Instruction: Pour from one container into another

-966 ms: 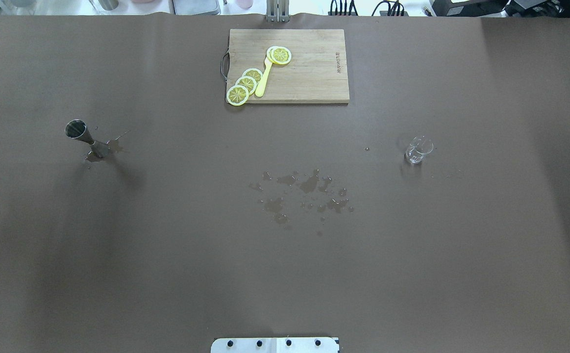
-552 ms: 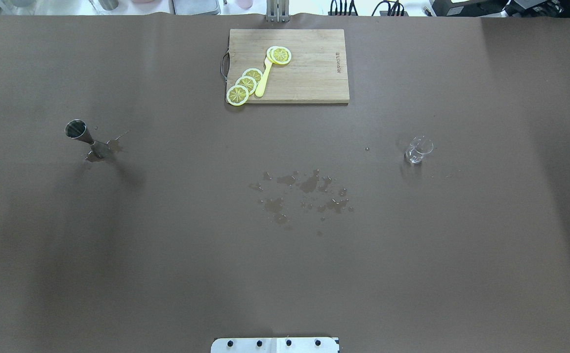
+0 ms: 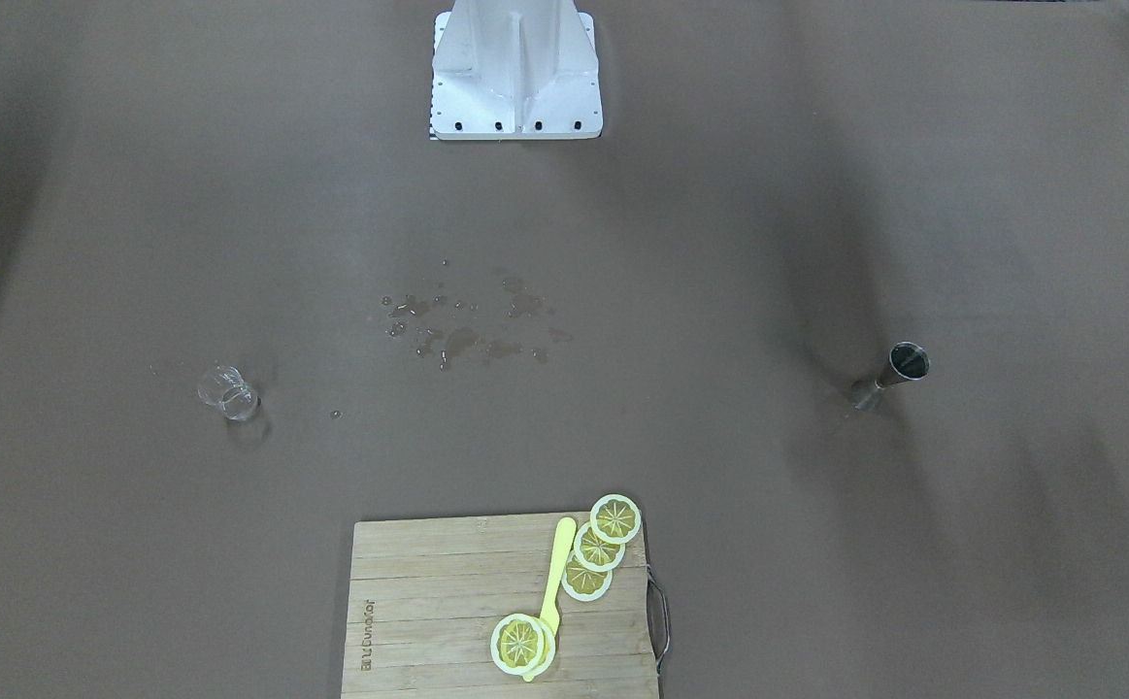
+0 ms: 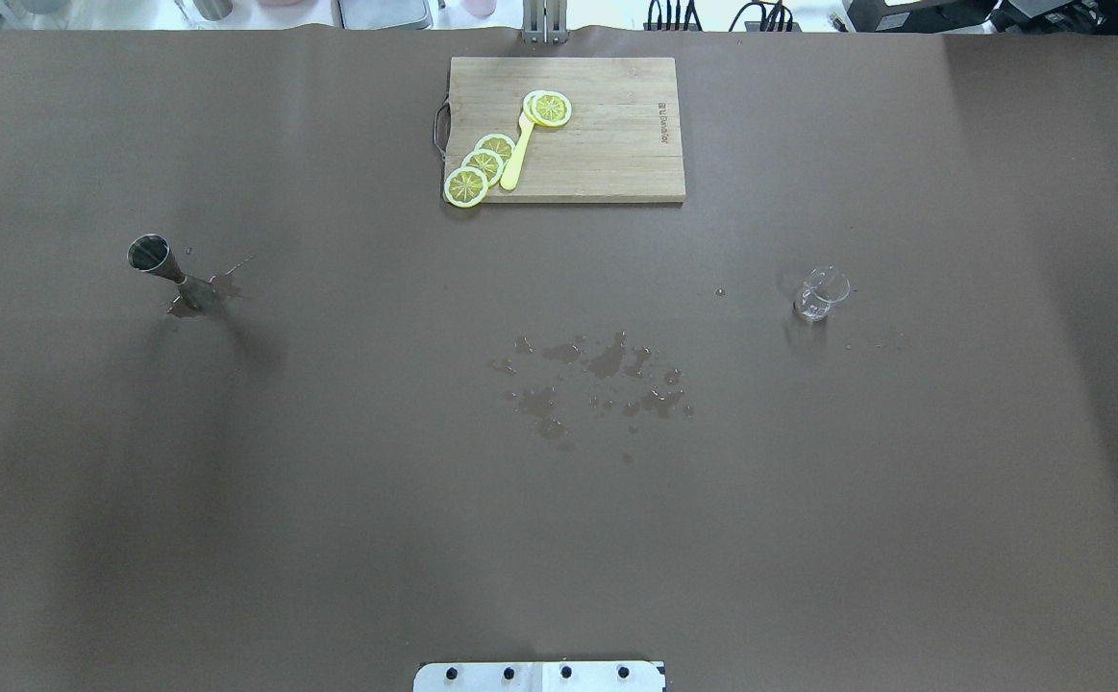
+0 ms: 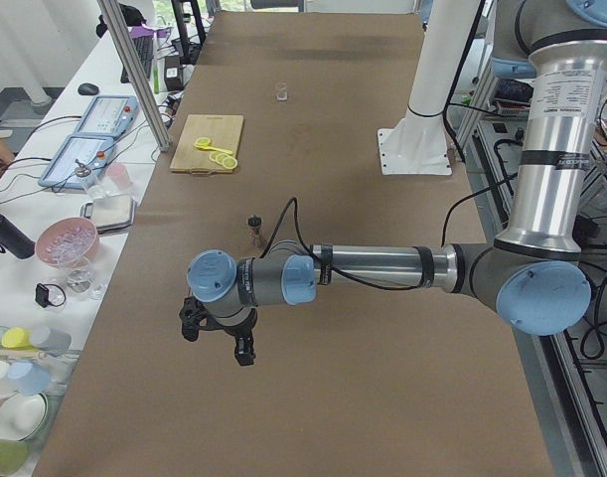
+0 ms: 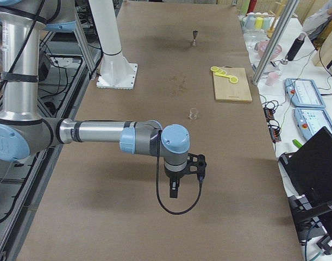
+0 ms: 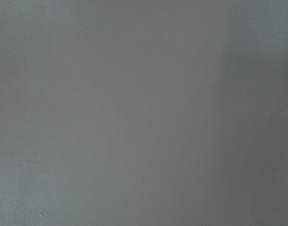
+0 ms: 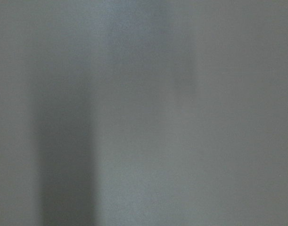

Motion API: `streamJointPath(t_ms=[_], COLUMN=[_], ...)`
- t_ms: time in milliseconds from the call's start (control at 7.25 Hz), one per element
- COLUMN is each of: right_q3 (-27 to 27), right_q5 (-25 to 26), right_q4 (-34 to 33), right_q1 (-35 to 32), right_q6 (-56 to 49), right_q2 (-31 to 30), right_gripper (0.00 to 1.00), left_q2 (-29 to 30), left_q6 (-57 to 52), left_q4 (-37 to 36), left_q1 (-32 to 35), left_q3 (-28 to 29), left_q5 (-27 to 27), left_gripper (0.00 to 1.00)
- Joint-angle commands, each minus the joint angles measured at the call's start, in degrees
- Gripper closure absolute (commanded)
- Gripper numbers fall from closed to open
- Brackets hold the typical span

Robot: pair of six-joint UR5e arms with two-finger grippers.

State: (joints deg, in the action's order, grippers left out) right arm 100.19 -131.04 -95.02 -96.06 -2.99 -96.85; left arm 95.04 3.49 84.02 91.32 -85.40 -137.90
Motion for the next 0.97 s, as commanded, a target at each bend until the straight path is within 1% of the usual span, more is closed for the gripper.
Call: streamJointPath(t_ms=[0, 828], right_q3=[0.00, 0.00], right_q5=[0.00, 0.00], right_q4=[0.01, 0.01], right_q1=[0.00, 0.00], right_q6=[0.00, 0.00], right_q2=[0.00, -0.09], right_gripper=[0.00, 0.00], left_q2=[0.06, -0.03], left_q6=[0.03, -0.15], left_q4=[0.00, 0.00], left_q1=[0.00, 0.09], left_q3=[-0.12, -0.82], left_q5=[0.00, -0.09], left_gripper=[0.02, 0.02])
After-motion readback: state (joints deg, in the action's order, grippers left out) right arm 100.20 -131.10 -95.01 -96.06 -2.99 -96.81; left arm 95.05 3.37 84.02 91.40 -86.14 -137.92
